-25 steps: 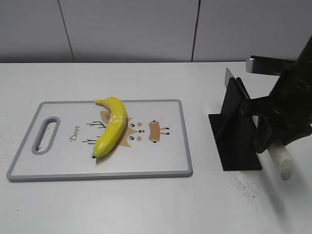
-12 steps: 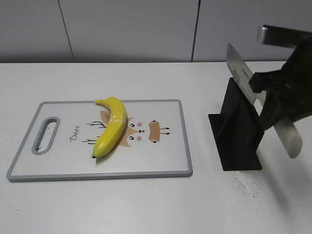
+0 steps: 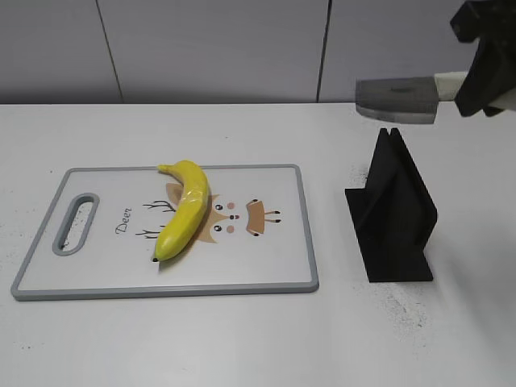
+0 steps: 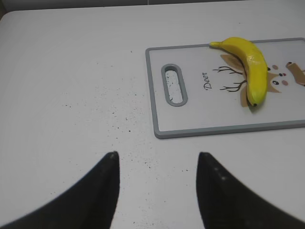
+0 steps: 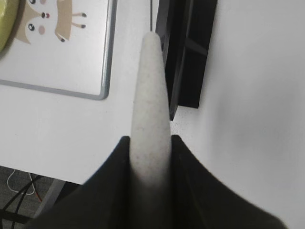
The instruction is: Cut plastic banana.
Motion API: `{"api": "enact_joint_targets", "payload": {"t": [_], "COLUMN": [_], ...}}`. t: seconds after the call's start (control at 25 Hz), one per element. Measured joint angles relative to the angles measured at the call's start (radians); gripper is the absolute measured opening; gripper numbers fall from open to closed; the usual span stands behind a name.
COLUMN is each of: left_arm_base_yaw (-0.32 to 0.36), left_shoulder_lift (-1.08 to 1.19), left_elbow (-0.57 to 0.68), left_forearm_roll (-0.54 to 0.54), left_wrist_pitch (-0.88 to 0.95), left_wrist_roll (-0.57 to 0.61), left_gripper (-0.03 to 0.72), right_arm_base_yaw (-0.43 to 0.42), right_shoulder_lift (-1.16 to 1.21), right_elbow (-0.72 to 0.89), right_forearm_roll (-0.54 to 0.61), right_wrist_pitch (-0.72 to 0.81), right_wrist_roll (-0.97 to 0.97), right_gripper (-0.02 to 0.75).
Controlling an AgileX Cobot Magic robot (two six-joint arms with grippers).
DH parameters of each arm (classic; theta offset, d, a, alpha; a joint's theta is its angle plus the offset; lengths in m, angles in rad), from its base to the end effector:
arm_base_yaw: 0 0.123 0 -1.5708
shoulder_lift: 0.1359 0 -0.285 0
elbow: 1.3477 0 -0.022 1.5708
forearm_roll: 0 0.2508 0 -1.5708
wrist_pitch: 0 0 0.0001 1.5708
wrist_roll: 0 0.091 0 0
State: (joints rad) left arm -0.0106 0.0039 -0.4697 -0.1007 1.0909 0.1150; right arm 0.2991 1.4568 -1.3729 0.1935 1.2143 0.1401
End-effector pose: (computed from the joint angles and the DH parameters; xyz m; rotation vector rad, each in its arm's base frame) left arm -0.0026 -0.0081 0.2668 0.1365 2.1004 -0.0594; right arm 0.2712 0.1008 0.3471 -0.1745 2.8035 0.3774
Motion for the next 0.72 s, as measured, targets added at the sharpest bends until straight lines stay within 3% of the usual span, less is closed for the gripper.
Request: {"api": "enact_joint_targets", "payload": {"t": [0.36, 0.6, 0.72], "left_arm_base_yaw": [0.000, -0.001, -0.002], "left_shoulder_lift": [0.042, 0.259, 0.404], "left_elbow": [-0.076, -0.189, -0.260], "left_forearm_roll": [0.001, -0.052, -0.113], "left_wrist_pitch": [-0.116, -0.240, -0.301], "left_wrist_roll": [0.049, 0.179, 0.254], "left_gripper": [0.499, 0.499, 0.499], "right_arm_base_yaw": [0.000, 0.000, 0.000], "right_shoulder_lift": [0.000, 0.004, 0.019], "right_elbow": [-0.144, -0.151, -0.152], "right_forearm_roll": [-0.003, -0.002, 0.057], "right_wrist_pitch": [0.006, -0.070, -0.116], "right_wrist_roll": [-0.162, -0.442, -0.656], "right_gripper": [0.164, 0.164, 0.164]}}
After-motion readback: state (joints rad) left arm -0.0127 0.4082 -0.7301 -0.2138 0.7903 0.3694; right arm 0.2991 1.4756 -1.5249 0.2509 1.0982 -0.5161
